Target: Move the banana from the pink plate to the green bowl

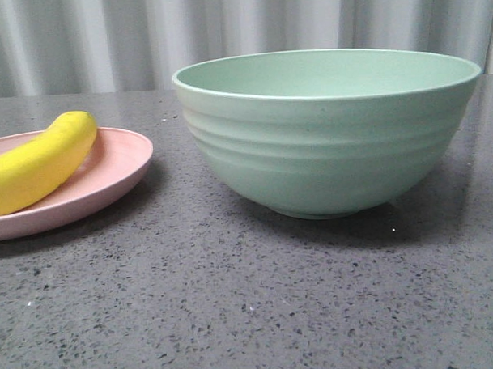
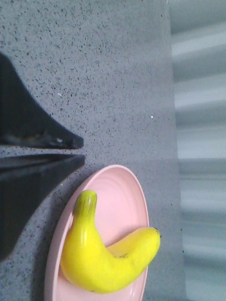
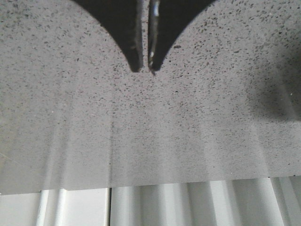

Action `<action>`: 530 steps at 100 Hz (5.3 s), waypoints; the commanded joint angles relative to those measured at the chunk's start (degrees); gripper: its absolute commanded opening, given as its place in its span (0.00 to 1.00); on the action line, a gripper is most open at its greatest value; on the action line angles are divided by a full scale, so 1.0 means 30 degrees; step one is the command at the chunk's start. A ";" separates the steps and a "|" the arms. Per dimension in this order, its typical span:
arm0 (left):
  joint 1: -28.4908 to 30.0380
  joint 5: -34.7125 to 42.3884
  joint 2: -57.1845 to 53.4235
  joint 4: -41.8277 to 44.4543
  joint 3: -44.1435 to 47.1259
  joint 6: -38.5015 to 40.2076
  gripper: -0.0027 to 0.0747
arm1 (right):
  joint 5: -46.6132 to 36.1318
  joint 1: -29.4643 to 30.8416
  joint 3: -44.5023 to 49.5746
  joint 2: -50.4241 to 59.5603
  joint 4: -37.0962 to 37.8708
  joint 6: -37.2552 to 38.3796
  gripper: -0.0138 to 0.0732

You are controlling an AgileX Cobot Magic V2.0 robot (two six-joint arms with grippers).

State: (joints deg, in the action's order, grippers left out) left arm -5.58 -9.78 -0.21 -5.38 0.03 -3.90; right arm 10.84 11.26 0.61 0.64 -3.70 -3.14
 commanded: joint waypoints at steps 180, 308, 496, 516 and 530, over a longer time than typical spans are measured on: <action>0.0006 0.3735 -0.0023 -0.0995 -0.2141 0.0626 0.01 | 0.0163 0.0084 -0.3147 -0.0953 -0.1729 -0.0446 0.08; -0.0039 0.4646 1.1644 -0.2188 -0.8119 0.0586 0.60 | 0.2600 0.0050 -1.1325 -1.3298 -0.1979 -0.0446 0.08; -0.5946 -0.5818 2.4113 -0.2849 -1.5305 -0.1564 0.20 | 0.2561 0.0050 -1.1325 -1.3298 -0.2523 -0.0446 0.08; -0.5946 -0.6243 2.4041 -0.2849 -1.6113 -0.1610 0.06 | 0.2742 -0.0037 -1.1371 -1.3298 -0.2523 -0.0446 0.08; -0.5946 -0.7135 2.3739 -0.2892 -1.7277 -0.2163 0.06 | 0.4821 -0.1242 -1.2324 -1.3343 -0.2523 -0.0446 0.08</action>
State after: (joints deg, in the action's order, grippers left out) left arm -22.93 -32.55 73.22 -13.00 -48.05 -9.50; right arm 25.39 9.45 -32.44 -38.78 -11.03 -3.76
